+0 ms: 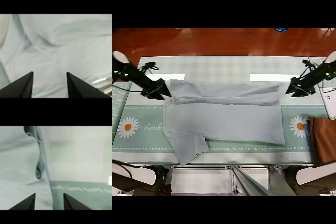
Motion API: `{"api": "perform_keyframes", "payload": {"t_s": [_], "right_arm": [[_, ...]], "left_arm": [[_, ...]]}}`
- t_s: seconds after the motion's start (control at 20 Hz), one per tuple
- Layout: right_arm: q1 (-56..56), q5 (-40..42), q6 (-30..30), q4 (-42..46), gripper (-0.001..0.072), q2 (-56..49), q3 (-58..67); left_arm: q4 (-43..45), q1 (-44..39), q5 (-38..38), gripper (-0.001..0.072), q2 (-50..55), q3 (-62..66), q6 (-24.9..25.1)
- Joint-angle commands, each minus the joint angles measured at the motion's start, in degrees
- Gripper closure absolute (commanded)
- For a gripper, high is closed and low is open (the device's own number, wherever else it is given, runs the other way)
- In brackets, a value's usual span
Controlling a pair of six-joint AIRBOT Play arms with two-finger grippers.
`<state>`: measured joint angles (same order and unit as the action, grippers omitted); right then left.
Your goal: Fold the shirts.
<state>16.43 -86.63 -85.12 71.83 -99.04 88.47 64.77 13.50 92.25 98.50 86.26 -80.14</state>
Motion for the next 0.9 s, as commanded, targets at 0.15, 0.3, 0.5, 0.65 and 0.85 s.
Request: {"api": "perform_keyframes", "payload": {"t_s": [0.15,0.3,0.5,0.65,0.85], "right_arm": [[6.4,19.78,5.4,-8.37,0.0296,25.75,-32.83],[9.81,25.16,12.9,-22.08,0.0296,36.54,-47.12],[10.36,23.06,15.8,-26.93,0.0296,41.64,-50.45],[10.36,21.81,15.76,-27.21,0.0296,42.69,-50.45],[10.38,21.22,15.08,-30.16,0.0296,42.73,-50.45]], "left_arm": [[-0.79,16.2,-11.23,0.0198,-26.67,-31.61,3.41],[-10.14,28.85,-14.47,0.0198,-36.72,-51.67,6.25],[-10.78,32.15,-16.57,0.0198,-39.08,-62.99,7.72],[-9.38,31.12,-18.56,0.0198,-38.77,-65.51,5.33],[-9.35,22.91,-20.68,0.0198,-37.53,-65.61,5.16]]}}
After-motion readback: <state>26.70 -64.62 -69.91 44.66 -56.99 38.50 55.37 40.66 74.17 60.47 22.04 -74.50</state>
